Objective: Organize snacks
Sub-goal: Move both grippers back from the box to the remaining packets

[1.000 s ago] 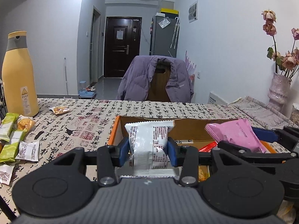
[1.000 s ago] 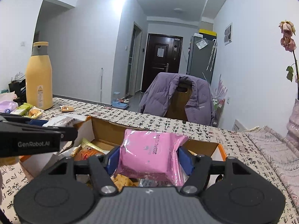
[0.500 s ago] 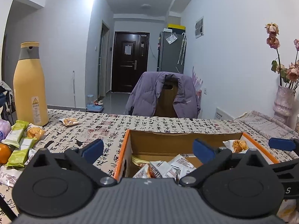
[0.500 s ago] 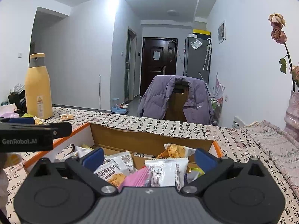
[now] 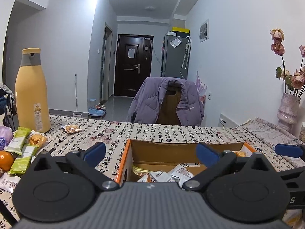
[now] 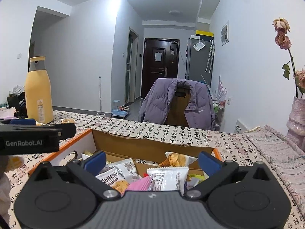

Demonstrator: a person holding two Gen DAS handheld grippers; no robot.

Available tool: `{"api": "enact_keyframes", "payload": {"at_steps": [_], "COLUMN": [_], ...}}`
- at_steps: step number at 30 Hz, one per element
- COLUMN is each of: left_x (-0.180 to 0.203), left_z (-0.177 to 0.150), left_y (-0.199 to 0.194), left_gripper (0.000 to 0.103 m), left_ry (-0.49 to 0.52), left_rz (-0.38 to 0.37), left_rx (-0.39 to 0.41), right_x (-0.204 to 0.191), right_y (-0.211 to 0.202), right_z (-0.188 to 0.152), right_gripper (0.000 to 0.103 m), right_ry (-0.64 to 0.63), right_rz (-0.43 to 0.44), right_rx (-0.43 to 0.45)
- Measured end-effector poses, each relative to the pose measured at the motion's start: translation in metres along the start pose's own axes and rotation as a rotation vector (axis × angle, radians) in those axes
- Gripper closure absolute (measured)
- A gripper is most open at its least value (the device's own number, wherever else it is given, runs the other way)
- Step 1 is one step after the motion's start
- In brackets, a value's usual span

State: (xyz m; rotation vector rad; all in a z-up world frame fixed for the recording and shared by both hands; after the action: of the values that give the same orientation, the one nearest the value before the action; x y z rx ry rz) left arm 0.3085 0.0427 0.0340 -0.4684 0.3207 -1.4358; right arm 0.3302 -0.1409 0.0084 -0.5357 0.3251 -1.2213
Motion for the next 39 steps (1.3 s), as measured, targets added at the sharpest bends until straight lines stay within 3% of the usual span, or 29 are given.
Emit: {"api": "enact_keyframes", "payload": {"at_steps": [8,19,39], "left_x": [-0.003,-0.006,-0.038], "left_z": [-0.001,-0.031,-0.119], "left_y": [-0.028,-0.061,-0.073], "left_gripper": [0.0,0.0,0.0], "left_ry": [-0.001,0.012,0.036], "left_rz": [-0.003,-0.006,0.001], "left_rx": [0.014,-0.001,-0.162], "right_x": [0.001,-0.003,0.004], "right_y": [-0.027,-0.06,-0.071], "right_z": [-0.006,-0.033,-0.122], "right_gripper": [0.0,0.0,0.0], "right_ry": [0.008,0.013,0.067], "right_rz": [-0.002,0.0,0.013], "right_rx": [0.008,-0.01,-0.183]}}
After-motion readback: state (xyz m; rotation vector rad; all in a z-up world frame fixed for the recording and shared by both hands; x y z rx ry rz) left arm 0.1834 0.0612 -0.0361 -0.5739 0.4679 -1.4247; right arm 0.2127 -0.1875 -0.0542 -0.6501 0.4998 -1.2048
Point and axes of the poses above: each gripper's, at about its wrist camera, not at the fingertips, and y roughly the way its jaws point, x to its right, z to its top, the point moved 10 cm from there along y, roughly the way its jaws point, and after that the axes turned 13 degrees about -x, right-handed, at the moved point
